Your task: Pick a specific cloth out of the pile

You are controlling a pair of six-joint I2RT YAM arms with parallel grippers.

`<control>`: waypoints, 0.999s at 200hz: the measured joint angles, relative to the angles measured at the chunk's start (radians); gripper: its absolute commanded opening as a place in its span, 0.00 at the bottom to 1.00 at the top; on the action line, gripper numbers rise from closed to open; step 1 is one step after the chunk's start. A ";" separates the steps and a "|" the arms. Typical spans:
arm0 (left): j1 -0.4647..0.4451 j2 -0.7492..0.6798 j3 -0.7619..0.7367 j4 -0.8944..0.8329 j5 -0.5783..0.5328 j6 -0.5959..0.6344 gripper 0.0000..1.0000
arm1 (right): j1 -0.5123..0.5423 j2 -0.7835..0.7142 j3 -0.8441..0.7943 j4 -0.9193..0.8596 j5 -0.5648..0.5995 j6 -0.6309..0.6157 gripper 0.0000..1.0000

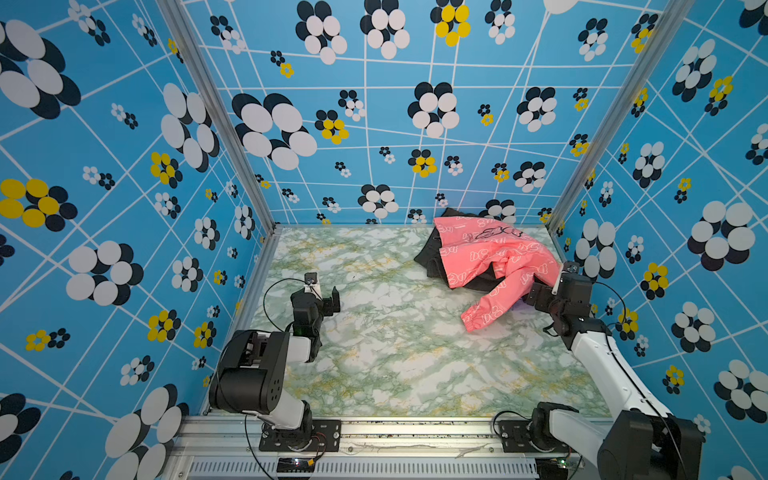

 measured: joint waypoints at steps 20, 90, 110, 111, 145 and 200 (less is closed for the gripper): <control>0.000 0.000 0.000 0.000 0.000 0.000 0.99 | -0.002 -0.031 0.006 -0.053 0.000 0.063 0.95; 0.001 0.000 0.000 0.000 0.000 0.000 0.99 | -0.023 -0.064 0.070 -0.139 -0.068 0.243 0.95; 0.001 0.000 0.000 0.000 0.000 0.000 0.99 | -0.051 -0.061 0.093 -0.149 -0.098 0.312 0.94; 0.001 0.000 0.000 0.000 0.000 0.000 0.99 | -0.054 -0.061 0.095 -0.150 -0.102 0.318 0.94; 0.003 0.000 0.000 -0.001 0.004 0.000 0.99 | -0.145 -0.027 0.106 -0.153 -0.170 0.460 0.88; 0.003 0.000 0.001 -0.008 0.004 0.000 0.99 | -0.258 0.016 0.084 -0.122 -0.275 0.712 0.82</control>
